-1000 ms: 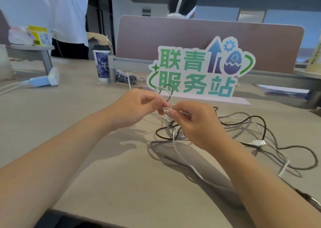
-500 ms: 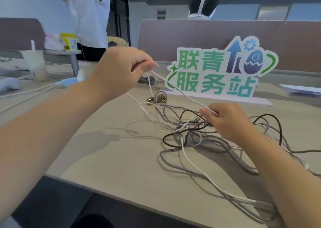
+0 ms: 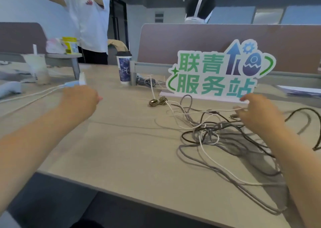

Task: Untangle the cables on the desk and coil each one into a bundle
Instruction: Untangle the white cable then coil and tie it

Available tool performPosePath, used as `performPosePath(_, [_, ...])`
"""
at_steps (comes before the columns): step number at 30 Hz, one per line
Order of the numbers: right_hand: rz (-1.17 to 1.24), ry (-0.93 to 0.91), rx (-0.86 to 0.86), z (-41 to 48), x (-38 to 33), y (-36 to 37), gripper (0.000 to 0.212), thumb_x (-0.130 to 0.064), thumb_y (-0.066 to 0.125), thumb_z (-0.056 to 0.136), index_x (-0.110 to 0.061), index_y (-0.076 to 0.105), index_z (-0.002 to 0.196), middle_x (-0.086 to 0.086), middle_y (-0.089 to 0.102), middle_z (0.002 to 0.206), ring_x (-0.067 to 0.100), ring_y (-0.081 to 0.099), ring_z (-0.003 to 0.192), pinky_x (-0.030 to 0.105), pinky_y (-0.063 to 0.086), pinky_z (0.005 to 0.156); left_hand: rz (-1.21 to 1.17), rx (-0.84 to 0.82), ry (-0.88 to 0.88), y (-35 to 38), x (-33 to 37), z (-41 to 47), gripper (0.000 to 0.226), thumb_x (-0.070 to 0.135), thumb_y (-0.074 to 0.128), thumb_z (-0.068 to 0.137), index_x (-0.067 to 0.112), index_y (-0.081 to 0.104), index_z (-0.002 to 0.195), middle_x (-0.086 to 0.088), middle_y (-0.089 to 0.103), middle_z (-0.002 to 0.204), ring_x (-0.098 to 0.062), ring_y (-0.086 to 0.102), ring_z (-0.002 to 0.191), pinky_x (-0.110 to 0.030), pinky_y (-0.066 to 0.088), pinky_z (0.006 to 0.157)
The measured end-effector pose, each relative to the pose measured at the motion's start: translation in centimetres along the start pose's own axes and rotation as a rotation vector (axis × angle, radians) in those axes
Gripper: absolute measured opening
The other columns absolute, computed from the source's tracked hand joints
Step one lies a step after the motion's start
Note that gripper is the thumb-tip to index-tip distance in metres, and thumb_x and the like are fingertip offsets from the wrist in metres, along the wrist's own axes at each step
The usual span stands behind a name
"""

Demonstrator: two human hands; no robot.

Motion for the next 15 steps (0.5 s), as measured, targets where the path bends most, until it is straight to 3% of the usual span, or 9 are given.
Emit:
performPosePath(2, [0.023, -0.200, 0.052, -0.9, -4.5, -1.2, 0.026, -0.031, 0.052, 0.092, -0.014, 0.059, 0.112, 0.011, 0.057, 0.111, 0.031, 0.052, 0.102, 0.039, 0.043, 0.081, -0.020, -0.010, 0.066, -0.3, 3.6, -1.1, 0.023, 0.021, 0.045, 0.098, 0.012, 0.065, 0.105, -0.013, 0.064, 0.106, -0.032, 0.057, 0.103, -0.036, 0.041, 0.084])
performPosePath(4, [-0.019, -0.316, 0.036, -2.2, -7.6, -1.0, 0.026, -0.028, 0.044, 0.096, -0.011, 0.062, 0.103, 0.009, 0.054, 0.100, 0.029, 0.050, 0.098, 0.037, 0.041, 0.078, -0.416, 0.030, 0.214, -2.6, 9.1, -2.8, 0.025, 0.020, 0.045, 0.098, 0.011, 0.065, 0.110, -0.007, 0.065, 0.112, -0.028, 0.056, 0.105, -0.035, 0.041, 0.090])
performPosePath(6, [-0.108, -0.371, -0.002, -3.3, -9.2, 0.1, 0.028, -0.023, 0.038, 0.097, -0.008, 0.062, 0.100, 0.005, 0.047, 0.091, 0.026, 0.046, 0.090, 0.033, 0.037, 0.071, -0.740, -0.087, 0.288, -4.2, 15.1, -5.1, 0.029, 0.033, 0.044, 0.098, 0.019, 0.062, 0.115, 0.004, 0.064, 0.108, -0.015, 0.058, 0.099, -0.029, 0.043, 0.087])
performPosePath(7, [-0.143, -0.381, -0.022, -3.6, -9.5, 0.7, 0.026, -0.021, 0.038, 0.097, -0.009, 0.061, 0.100, 0.004, 0.043, 0.088, 0.025, 0.045, 0.088, 0.031, 0.034, 0.069, -0.794, -0.166, 0.335, -4.3, 18.2, -6.1, 0.030, 0.040, 0.045, 0.096, 0.023, 0.060, 0.117, 0.007, 0.064, 0.106, -0.010, 0.059, 0.095, -0.028, 0.045, 0.085])
performPosePath(10, [-0.142, -0.355, -0.089, -3.8, -9.3, 2.1, 0.017, -0.016, 0.046, 0.092, -0.012, 0.059, 0.102, 0.004, 0.048, 0.091, 0.025, 0.049, 0.091, 0.031, 0.039, 0.070, -0.753, -0.340, 0.433, -2.8, 25.3, -8.1, 0.030, 0.041, 0.049, 0.093, 0.023, 0.057, 0.116, 0.003, 0.064, 0.104, -0.016, 0.058, 0.096, -0.032, 0.048, 0.084])
performPosePath(13, [-0.064, -0.306, -0.133, -3.1, -8.1, 2.9, 0.016, -0.010, 0.050, 0.086, -0.012, 0.059, 0.099, 0.005, 0.050, 0.091, 0.026, 0.051, 0.089, 0.031, 0.042, 0.073, -0.743, -0.292, 0.482, -2.3, 28.4, -6.7, 0.015, 0.025, 0.047, 0.096, 0.021, 0.060, 0.088, 0.000, 0.058, 0.085, -0.023, 0.057, 0.088, -0.031, 0.041, 0.070])
performPosePath(15, [0.001, -0.209, -0.117, -2.1, -6.3, 2.9, 0.015, -0.013, 0.048, 0.089, -0.014, 0.060, 0.098, 0.006, 0.057, 0.094, 0.027, 0.054, 0.088, 0.033, 0.044, 0.074, -0.774, -0.266, 0.471, -2.0, 29.0, -5.4, 0.023, 0.017, 0.049, 0.095, 0.026, 0.059, 0.077, 0.004, 0.056, 0.076, -0.021, 0.057, 0.080, -0.030, 0.037, 0.065])
Point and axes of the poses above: each hand's wrist, its own z-axis towards the middle knuckle, its own y-axis out of the palm, x = y × z, the point moved 10 cm from there along z, towards the middle knuckle
